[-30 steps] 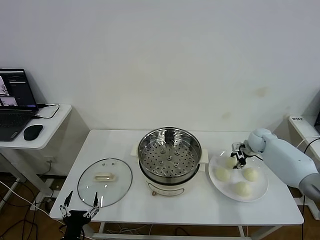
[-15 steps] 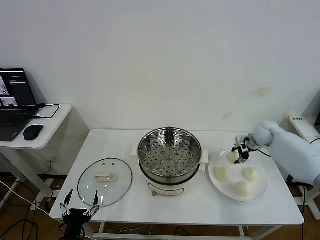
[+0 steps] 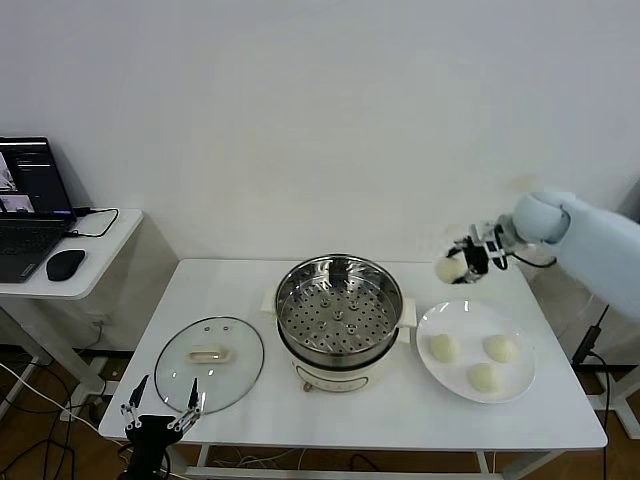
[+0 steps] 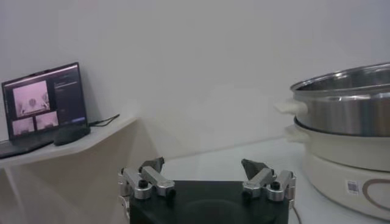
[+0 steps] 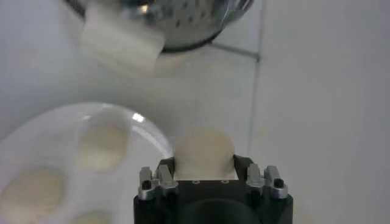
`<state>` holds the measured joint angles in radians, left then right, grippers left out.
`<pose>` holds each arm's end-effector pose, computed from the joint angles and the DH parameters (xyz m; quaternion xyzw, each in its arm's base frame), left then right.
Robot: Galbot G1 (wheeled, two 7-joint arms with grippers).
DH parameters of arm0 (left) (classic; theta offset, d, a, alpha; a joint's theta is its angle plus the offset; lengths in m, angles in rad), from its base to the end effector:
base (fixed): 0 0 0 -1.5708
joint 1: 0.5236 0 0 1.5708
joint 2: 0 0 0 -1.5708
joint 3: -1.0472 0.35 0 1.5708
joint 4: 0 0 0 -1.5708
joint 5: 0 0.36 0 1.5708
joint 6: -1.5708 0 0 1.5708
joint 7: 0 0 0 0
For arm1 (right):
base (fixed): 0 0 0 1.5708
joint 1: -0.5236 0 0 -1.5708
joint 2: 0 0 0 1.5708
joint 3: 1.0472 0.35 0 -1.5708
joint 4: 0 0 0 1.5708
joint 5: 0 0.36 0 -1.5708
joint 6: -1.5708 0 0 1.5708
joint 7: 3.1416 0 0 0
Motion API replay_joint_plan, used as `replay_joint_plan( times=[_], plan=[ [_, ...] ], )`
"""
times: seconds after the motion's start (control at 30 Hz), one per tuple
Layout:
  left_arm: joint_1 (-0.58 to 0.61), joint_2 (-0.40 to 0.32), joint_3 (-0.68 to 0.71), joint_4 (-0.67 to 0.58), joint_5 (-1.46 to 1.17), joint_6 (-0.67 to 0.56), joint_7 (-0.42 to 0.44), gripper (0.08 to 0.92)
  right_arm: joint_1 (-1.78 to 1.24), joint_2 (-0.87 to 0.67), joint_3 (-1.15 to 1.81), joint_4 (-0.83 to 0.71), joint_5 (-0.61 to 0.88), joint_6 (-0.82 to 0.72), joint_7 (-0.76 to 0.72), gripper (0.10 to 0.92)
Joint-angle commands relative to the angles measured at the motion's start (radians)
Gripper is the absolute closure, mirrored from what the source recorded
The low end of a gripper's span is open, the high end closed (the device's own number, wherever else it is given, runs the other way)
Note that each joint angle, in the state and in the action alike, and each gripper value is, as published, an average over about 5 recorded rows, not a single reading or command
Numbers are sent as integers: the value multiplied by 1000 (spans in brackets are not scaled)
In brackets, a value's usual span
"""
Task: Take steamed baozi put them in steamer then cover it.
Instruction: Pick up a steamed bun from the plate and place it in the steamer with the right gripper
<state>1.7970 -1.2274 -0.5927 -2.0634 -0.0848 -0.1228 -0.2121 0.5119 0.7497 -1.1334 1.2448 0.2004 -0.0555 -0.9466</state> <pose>0.1213 0.0811 -0.3341 0.0315 -0.9911 -0.1188 0.0505 0.5654 -0.1090 -0.0360 0.4930 -0.5850 0.6050 0.2207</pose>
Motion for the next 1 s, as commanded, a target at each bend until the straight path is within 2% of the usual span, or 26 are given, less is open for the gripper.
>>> replay_joint_plan(
  times=[0.03,0.17,0.47,1.0],
  plan=[
    [2,5,-10,-1,-13,-3,2,177,187,161,-181,53,168,66,83,423],
    [2,5,-19,-1,-21,-3,3,177,168,264,-205,33,133,141,134,423],
    [1,-2,-35,-6,-32,-1,5,177,59,440,-212,-119,-81,356,164,419],
    [2,-15,-49,7,-35,-1,6,177,-95,459,-175,-235,-434,557,198,414]
  ],
)
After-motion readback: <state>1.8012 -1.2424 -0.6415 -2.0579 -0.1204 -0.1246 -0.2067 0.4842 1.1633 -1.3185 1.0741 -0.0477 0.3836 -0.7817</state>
